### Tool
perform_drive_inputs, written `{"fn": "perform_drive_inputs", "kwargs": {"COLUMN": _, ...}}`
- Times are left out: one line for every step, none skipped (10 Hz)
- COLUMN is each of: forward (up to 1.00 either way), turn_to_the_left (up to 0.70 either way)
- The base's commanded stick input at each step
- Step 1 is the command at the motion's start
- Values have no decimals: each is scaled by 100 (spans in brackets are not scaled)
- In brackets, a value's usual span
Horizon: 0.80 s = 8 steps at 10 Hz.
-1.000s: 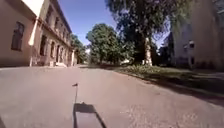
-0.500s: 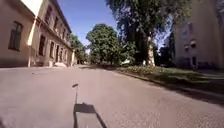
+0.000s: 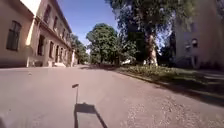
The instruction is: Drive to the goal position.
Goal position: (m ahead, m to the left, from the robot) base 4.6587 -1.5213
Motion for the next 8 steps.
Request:
{"fn": "perform_drive_inputs", "kwargs": {"forward": 70, "turn_to_the_left": 0}}
{"fn": "perform_drive_inputs", "kwargs": {"forward": 70, "turn_to_the_left": 0}}
{"fn": "perform_drive_inputs", "kwargs": {"forward": 70, "turn_to_the_left": 0}}
{"fn": "perform_drive_inputs", "kwargs": {"forward": 70, "turn_to_the_left": 0}}
{"fn": "perform_drive_inputs", "kwargs": {"forward": 70, "turn_to_the_left": 0}}
{"fn": "perform_drive_inputs", "kwargs": {"forward": 70, "turn_to_the_left": 0}}
{"fn": "perform_drive_inputs", "kwargs": {"forward": 70, "turn_to_the_left": 0}}
{"fn": "perform_drive_inputs", "kwargs": {"forward": 70, "turn_to_the_left": 0}}
